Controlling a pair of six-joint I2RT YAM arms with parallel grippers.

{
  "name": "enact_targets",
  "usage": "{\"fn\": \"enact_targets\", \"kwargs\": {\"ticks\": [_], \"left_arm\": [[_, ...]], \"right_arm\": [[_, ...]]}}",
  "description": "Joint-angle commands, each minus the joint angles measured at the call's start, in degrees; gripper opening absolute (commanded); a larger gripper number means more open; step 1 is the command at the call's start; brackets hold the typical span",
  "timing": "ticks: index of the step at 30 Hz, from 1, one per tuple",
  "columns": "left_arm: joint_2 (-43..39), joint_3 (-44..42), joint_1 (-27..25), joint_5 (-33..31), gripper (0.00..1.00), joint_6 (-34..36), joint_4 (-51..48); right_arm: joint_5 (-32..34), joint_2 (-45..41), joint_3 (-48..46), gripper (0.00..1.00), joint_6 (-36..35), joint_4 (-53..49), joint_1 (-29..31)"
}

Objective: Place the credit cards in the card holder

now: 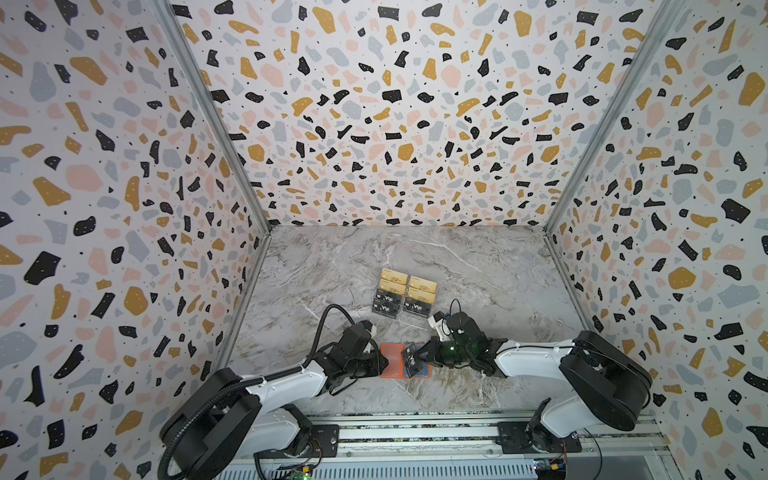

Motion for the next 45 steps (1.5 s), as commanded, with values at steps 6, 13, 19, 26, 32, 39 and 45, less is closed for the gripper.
{"fn": "enact_targets", "kwargs": {"ticks": [6,13,19,26,32,39,45], "left_arm": [[-0.58,-0.94,-0.27,-0.46,0.20,0.28,-0.65],[-0.17,-1.19,-0.42,-0.19,0.20,0.28,-0.37],[-0.49,-1.56,-0.42,-0.19,0.20,0.28,-0.30],[-0.78,-1.75,-0.42,-0.17,0.20,0.19,-0.46],[-1.00,-1.82,-0.42,-0.11,0.20,0.06,-0.50],[-0.52,-1.91,-0.44,0.07,0.19,0.27,-0.61],[-0.50,-2.17,-0.50,0.25,0.17,0.43,-0.79]], "right_arm": [[-1.15,1.44,0.22,0.00,-0.45,1.35,0.22],[-1.06,2.15,0.12,0.00,-0.12,2.98,0.13],[-0.59,3.08,0.05,0.00,-0.32,4.17,0.08],[-0.12,4.88,-1.01,0.00,0.91,8.73,-0.09],[1.64,5.65,-1.33,0.00,1.32,10.17,-0.05],[2.27,7.40,-2.29,0.00,1.86,13.79,0.04],[2.95,8.41,-3.70,0.00,2.96,16.64,0.22]]}}
